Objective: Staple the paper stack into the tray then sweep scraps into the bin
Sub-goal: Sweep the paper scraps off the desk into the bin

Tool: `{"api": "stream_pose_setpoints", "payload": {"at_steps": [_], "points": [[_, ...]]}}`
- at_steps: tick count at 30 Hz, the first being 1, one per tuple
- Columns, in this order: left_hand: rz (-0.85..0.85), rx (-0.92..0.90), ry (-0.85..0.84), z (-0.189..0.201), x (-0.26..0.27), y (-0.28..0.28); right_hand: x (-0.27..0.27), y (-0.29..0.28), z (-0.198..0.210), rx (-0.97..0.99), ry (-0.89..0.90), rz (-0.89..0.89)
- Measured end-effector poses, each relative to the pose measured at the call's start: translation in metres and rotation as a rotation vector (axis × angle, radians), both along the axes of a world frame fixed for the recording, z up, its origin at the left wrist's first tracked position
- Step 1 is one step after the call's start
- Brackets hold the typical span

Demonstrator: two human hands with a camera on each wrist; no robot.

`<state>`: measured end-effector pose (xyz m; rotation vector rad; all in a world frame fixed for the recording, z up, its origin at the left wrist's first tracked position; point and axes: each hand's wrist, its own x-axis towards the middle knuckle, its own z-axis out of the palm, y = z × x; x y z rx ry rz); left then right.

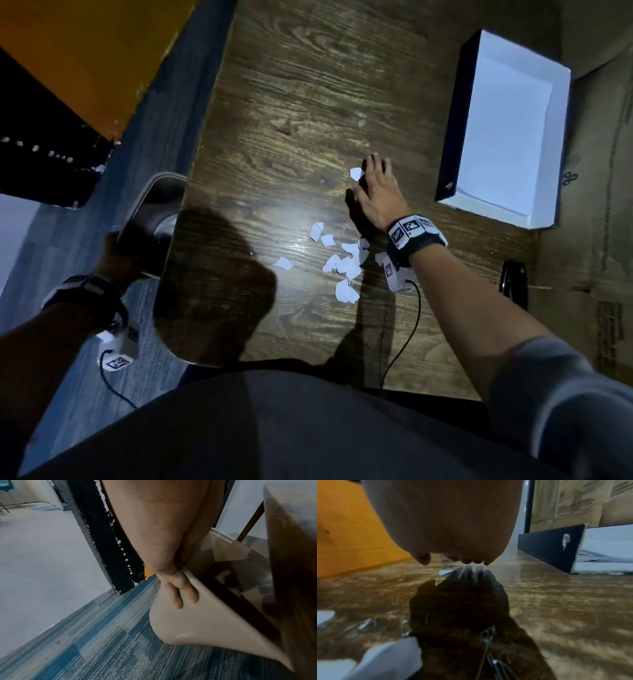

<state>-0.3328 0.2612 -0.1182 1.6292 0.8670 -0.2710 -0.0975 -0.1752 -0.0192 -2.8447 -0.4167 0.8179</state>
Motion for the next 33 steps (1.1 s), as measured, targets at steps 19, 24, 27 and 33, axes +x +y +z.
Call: {"api": "stream_pose_setpoints", "payload": {"at_steps": [19,24,27,33], "points": [[-0.036,-0.027,-0.068,0.016,0.004,0.004,-0.145,-0.033,-0.016,-0.028,-0.053,-0.576],[-0.051,-0.050,-0.072,0.031,0.008,-0.006,-0.163,0.041,-0.013,0.073,-0.016,-0.451],[-0.062,-0.028,-0.076,0.023,0.006,0.000,-0.169,0.051,-0.008,0.144,-0.021,-0.369],[-0.084,0.011,-0.053,0.010,0.003,0.007,-0.126,0.012,-0.007,0.041,-0.091,-0.558]]}}
